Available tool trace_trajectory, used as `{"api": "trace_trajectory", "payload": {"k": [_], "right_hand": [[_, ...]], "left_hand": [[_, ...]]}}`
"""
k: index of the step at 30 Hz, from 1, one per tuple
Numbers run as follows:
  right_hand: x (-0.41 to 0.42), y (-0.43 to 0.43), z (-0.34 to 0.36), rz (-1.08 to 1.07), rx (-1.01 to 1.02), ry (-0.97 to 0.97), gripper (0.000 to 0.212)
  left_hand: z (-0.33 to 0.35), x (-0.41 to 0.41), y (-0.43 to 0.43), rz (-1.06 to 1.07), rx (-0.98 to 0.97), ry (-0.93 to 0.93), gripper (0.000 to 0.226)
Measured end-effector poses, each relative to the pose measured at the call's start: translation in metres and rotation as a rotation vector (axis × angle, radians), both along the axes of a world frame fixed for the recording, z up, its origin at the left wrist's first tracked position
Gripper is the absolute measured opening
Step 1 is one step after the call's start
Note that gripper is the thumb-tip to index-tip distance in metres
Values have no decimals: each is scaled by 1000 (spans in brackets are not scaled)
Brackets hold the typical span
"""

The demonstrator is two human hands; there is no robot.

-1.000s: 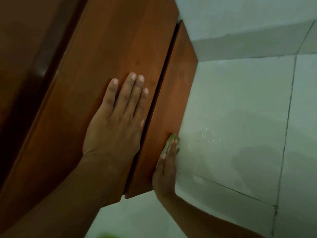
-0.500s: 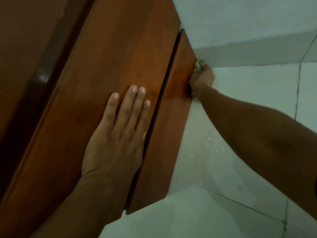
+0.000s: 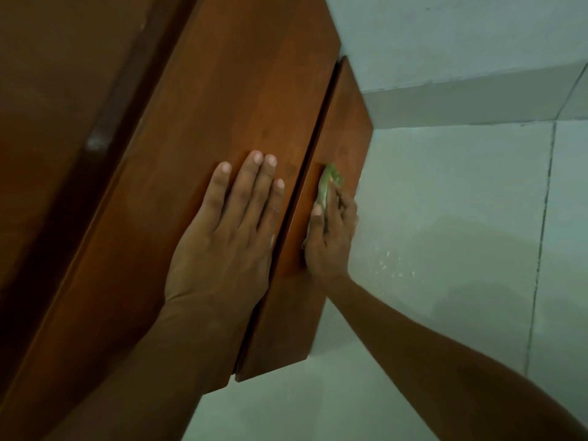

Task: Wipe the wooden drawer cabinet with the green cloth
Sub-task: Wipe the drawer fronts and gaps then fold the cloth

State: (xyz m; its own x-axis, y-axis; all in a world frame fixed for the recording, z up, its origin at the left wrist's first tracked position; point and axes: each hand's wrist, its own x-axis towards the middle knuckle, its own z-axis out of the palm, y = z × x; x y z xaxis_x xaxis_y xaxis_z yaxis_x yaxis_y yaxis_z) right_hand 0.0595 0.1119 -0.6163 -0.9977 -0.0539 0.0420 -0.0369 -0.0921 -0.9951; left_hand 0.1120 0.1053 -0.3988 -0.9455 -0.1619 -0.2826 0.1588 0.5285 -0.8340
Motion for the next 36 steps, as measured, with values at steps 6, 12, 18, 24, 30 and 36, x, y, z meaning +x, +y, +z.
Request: {"api": "trace_trajectory", "payload": {"k": [6, 12, 18, 24, 30, 36], "right_hand": [[-100, -7, -22, 65, 70, -78, 54], [-187, 7, -6, -93, 46, -514, 35], [-79, 26, 32, -224, -131, -116, 34], [-20, -4, 18, 134, 18, 308, 55], [-110, -9, 7, 115, 41, 310, 55], [-173, -4, 6, 96, 114, 38, 58]], "left_hand": [[-1, -1, -1, -18, -7, 13, 71], [1, -4, -1, -7, -8, -6, 71], [0, -2, 1, -15, 18, 24, 69], [-1, -1, 0, -36, 38, 47, 68], [0, -2, -1, -30, 24, 32, 70], [0, -3, -1, 3, 26, 13, 73]]}}
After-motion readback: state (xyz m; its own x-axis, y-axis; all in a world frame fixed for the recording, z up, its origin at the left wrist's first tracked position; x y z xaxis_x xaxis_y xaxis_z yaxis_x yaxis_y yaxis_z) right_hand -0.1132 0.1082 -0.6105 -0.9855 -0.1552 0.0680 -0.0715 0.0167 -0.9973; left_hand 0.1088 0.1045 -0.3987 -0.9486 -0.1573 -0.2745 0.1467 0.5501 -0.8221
